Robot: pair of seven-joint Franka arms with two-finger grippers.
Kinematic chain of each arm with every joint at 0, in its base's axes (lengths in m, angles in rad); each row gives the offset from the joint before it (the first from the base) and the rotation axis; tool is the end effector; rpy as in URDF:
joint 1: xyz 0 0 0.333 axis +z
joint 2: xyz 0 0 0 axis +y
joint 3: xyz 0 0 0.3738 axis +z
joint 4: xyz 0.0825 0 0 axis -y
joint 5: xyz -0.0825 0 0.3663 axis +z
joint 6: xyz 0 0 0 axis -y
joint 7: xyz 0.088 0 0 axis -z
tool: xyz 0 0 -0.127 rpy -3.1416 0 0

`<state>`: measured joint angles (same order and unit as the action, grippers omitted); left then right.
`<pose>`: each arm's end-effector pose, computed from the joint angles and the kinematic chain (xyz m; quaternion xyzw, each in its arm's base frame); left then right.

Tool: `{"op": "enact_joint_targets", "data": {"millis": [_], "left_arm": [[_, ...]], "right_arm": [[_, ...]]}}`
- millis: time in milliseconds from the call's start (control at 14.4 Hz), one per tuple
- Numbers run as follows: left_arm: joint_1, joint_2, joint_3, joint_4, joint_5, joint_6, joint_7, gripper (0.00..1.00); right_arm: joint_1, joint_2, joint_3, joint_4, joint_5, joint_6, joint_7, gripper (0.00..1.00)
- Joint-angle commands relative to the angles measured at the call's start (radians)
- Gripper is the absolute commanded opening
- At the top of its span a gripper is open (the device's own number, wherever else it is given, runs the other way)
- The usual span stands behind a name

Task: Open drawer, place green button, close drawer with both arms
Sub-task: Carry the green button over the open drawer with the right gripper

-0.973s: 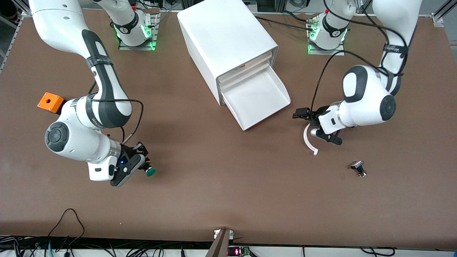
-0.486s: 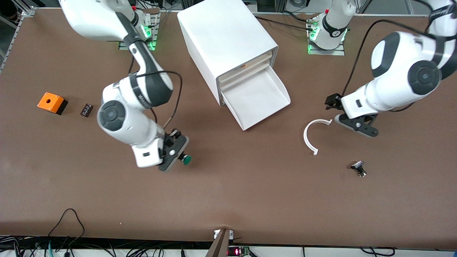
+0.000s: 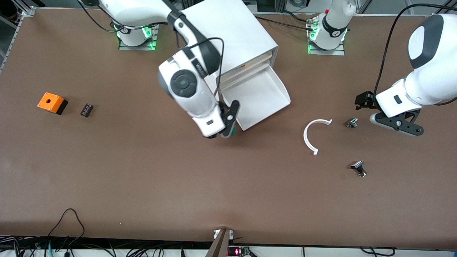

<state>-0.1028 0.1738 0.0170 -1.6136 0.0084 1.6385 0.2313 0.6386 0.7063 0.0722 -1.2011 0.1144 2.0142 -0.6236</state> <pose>0.5874 -0.0503 0.5501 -0.9846 0.1581 0.0746 0.0002 0.5959 0.5024 0.4056 -0.8013 -0.5910 -0.0507 0.0780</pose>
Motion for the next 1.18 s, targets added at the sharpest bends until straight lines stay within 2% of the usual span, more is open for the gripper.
{"op": "enact_joint_targets", "data": {"millis": [0, 486, 834, 1112], "left_arm": [[-0.009, 0.009, -0.003, 0.032, 0.016, -0.034, -0.107, 1.0], [-0.001, 0.032, -0.003, 0.064, 0.002, -0.068, -0.191, 1.0], [0.0, 0.03, -0.003, 0.061, 0.002, -0.074, -0.25, 1.0], [0.003, 0.033, -0.003, 0.063, 0.007, -0.072, -0.245, 1.0]], "right_arm": [[0.045, 0.027, -0.003, 0.031, -0.01, 0.035, -0.04, 0.25], [0.164, 0.064, 0.0, 0.031, -0.015, 0.136, -0.182, 0.26], [0.204, 0.07, 0.0, 0.002, -0.156, 0.124, -0.223, 0.26], [0.211, 0.085, 0.0, -0.035, -0.164, 0.13, -0.291, 0.26]]}}
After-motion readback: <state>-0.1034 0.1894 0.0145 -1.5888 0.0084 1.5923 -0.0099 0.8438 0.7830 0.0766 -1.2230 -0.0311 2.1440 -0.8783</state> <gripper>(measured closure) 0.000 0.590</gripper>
